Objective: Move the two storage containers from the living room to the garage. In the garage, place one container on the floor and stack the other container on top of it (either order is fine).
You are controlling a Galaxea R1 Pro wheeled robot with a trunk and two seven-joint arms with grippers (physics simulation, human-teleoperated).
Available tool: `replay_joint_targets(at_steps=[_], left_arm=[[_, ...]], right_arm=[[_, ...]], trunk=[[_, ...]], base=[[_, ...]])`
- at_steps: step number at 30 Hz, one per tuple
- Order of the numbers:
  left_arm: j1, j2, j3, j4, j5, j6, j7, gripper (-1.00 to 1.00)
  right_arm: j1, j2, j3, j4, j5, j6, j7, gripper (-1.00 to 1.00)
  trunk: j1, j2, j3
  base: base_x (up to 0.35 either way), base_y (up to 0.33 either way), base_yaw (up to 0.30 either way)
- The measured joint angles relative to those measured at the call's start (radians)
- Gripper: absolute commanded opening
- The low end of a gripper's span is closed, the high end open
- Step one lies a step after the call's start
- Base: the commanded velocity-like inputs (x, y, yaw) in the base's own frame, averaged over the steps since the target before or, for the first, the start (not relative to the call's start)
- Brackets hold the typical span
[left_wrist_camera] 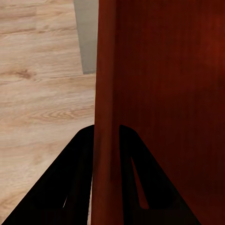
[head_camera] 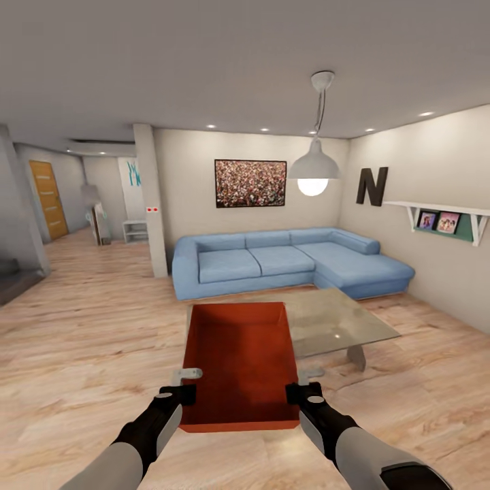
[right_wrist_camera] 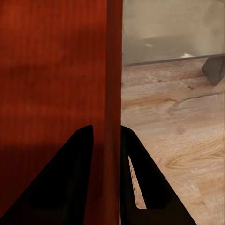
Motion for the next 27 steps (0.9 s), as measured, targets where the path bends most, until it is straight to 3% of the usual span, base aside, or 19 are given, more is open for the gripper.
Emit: replay_joint_targets(at_steps=[27], left_arm=[[0.000,0.000,0.000,0.000,0.000,0.000,0.000,-1.00]], right_arm=[[0.000,0.000,0.000,0.000,0.000,0.000,0.000,-1.00]], trunk=[[0.000,0.000,0.012]], base=[[0.000,0.000,0.273]])
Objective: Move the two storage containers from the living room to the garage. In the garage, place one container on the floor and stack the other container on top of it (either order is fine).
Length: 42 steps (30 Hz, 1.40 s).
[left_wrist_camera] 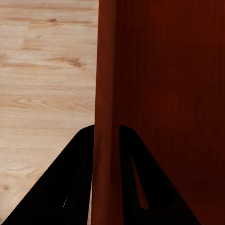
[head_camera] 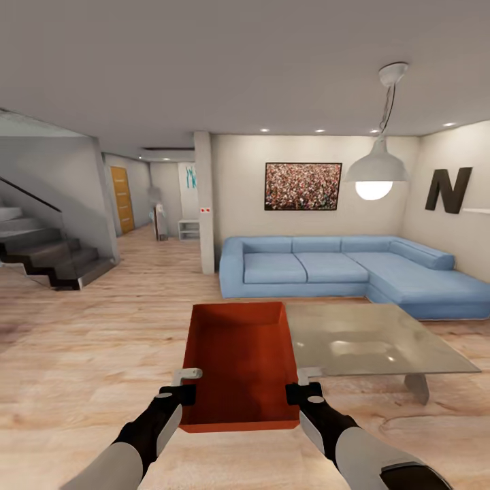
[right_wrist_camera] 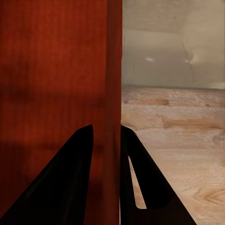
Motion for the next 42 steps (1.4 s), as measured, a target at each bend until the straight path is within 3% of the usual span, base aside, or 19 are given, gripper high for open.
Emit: replay_joint_targets(at_steps=[42], left_arm=[[0.000,-0.001,-0.001,-0.002,0.003,0.000,0.004,-1.00]], right_arm=[[0.000,0.000,-0.002,-0.001,0.003,0.000,0.000,-1.00]], trunk=[[0.000,0.000,0.018]], base=[[0.008,0.000,0.273]])
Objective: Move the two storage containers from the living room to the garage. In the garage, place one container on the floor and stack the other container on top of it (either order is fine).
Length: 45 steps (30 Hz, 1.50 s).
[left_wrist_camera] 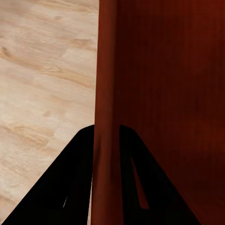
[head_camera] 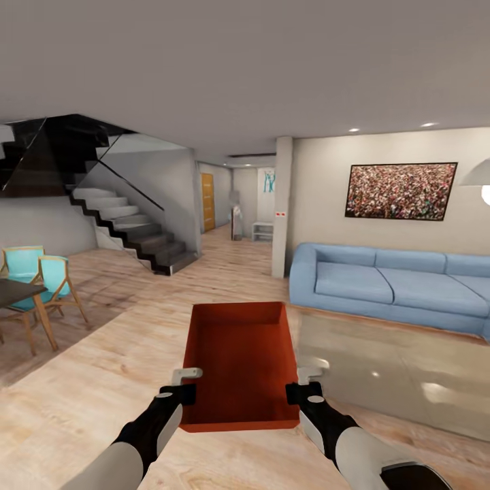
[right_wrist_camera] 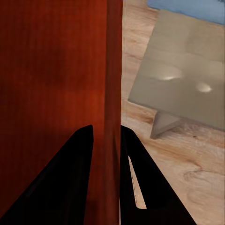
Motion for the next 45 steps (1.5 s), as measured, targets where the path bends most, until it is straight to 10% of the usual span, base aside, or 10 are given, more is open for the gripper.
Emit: replay_joint_targets(at_steps=[45], left_arm=[[-0.001,0.000,0.003,0.003,-0.008,0.000,-0.005,-1.00]], right_arm=[[0.001,-0.001,0.007,0.005,-0.011,-0.005,-0.001,-1.00]], trunk=[[0.000,0.000,0.001]], base=[[0.314,0.058,0.028]])
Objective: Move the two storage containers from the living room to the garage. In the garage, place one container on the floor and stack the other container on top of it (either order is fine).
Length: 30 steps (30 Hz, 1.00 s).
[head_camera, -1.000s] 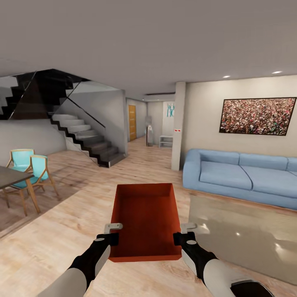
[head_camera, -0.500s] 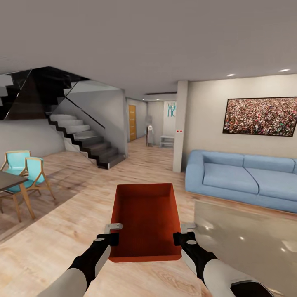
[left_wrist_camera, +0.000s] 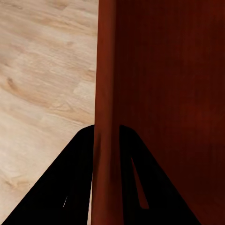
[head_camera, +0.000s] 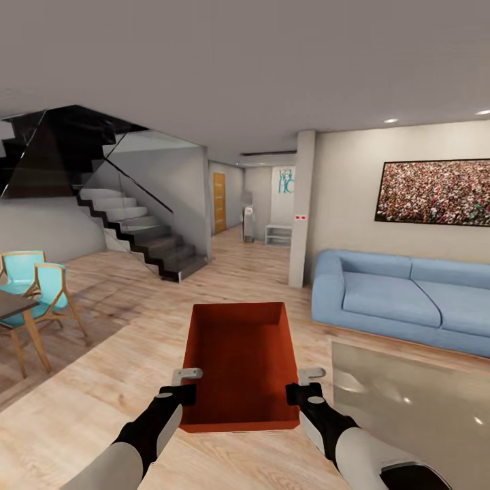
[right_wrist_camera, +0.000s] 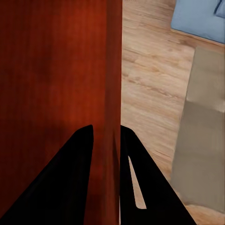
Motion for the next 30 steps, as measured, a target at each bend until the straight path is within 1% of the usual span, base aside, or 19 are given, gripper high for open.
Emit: replay_joint_targets(at_steps=[30], left_arm=[[0.000,-0.001,-0.001,0.000,0.000,0.000,0.002,-1.00]], right_arm=[[0.000,-0.001,-0.001,0.000,0.000,0.000,0.001,-1.00]], trunk=[[0.000,0.000,0.000]], base=[[0.322,0.115,0.000]])
